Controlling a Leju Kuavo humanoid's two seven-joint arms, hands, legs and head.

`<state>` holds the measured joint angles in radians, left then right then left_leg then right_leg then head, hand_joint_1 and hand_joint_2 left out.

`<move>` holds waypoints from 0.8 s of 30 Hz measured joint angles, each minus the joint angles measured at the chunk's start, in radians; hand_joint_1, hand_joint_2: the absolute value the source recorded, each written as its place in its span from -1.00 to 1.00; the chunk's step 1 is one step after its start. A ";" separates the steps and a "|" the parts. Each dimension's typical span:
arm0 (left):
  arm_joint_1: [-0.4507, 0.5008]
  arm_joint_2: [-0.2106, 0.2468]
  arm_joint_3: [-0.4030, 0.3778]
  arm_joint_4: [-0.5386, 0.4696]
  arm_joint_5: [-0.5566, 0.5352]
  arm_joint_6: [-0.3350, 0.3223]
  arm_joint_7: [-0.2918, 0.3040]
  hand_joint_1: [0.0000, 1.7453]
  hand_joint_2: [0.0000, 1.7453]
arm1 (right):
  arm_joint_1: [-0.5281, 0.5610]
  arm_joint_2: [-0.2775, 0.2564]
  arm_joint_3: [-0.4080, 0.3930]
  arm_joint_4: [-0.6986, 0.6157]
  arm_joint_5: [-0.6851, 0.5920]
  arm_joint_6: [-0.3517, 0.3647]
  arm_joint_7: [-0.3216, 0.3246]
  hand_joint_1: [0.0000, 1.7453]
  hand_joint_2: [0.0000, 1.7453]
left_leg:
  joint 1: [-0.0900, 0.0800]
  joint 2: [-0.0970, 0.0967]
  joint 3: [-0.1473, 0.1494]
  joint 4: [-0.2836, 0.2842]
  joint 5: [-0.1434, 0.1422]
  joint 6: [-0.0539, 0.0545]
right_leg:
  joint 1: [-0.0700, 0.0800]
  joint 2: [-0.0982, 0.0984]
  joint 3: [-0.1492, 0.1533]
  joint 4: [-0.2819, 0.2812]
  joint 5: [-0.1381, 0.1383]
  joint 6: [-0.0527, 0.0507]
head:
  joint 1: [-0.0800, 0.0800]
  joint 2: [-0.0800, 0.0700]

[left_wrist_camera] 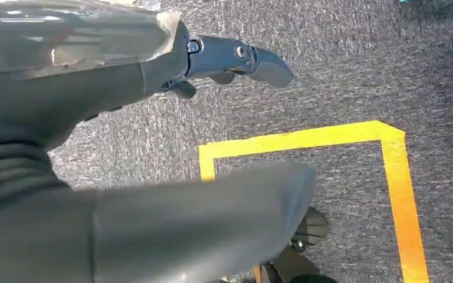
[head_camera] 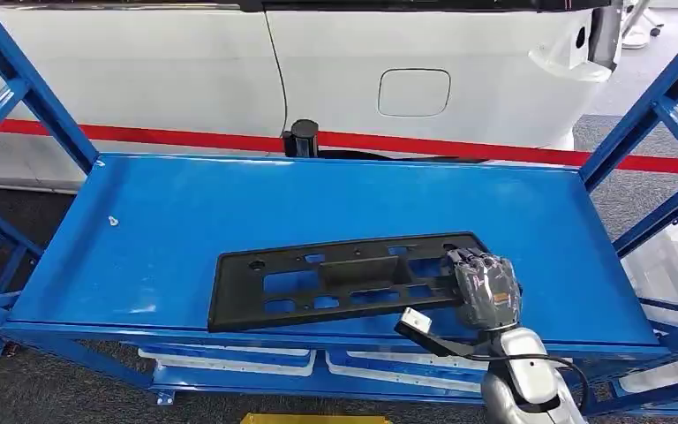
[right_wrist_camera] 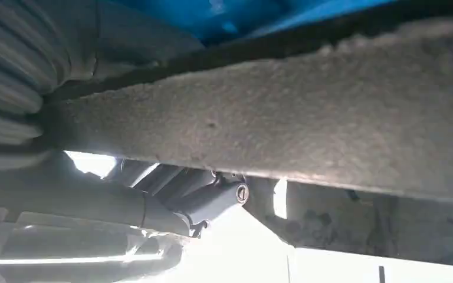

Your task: Take the parts from the cabinet and place them on the table.

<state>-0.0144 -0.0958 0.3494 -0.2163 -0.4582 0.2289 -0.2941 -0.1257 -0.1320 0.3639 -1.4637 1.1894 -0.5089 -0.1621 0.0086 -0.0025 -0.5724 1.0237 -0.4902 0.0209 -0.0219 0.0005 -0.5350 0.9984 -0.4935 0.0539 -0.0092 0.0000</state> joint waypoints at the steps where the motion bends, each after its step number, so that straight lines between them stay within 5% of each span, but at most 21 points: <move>1: 0.000 0.000 0.000 0.000 0.000 -0.001 -0.001 -1.00 1.00 | 0.000 0.000 0.000 0.000 0.001 0.000 0.000 1.00 1.00 | 0.000 0.000 0.000 0.000 0.000 0.000 | 0.000 0.000 0.000 0.000 0.000 0.000 | 0.000 0.000; 11: 0.000 -0.001 0.013 0.001 0.004 -0.008 0.031 -1.00 1.00 | -0.005 0.005 0.003 0.000 0.053 -0.068 0.035 1.00 1.00 | 0.000 0.000 -0.001 0.000 0.000 0.000 | 0.000 0.000 0.000 0.000 0.000 0.000 | 0.000 0.000; 18: 0.001 -0.002 0.026 0.001 -0.003 0.003 0.059 -1.00 1.00 | 0.015 0.022 -0.014 -0.096 -0.177 -0.096 -0.011 1.00 1.00 | 0.000 0.000 -0.001 0.000 0.000 0.000 | 0.000 0.000 -0.001 0.000 0.000 0.000 | 0.000 0.000; 24: 0.001 -0.002 0.033 0.001 -0.014 0.004 0.059 -1.00 1.00 | 0.046 0.037 -0.039 -0.203 -0.245 -0.125 -0.045 1.00 1.00 | 0.000 0.000 -0.001 0.000 0.000 0.000 | 0.000 0.000 -0.001 0.000 0.000 0.000 | 0.000 0.000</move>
<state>-0.0135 -0.0973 0.3826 -0.2152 -0.4719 0.2331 -0.2354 -0.0802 -0.0954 0.3250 -1.6663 0.9445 -0.6340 -0.2075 0.0086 -0.0026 -0.5735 1.0236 -0.4902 0.0209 -0.0219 0.0004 -0.5359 0.9985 -0.4937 0.0538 -0.0092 0.0000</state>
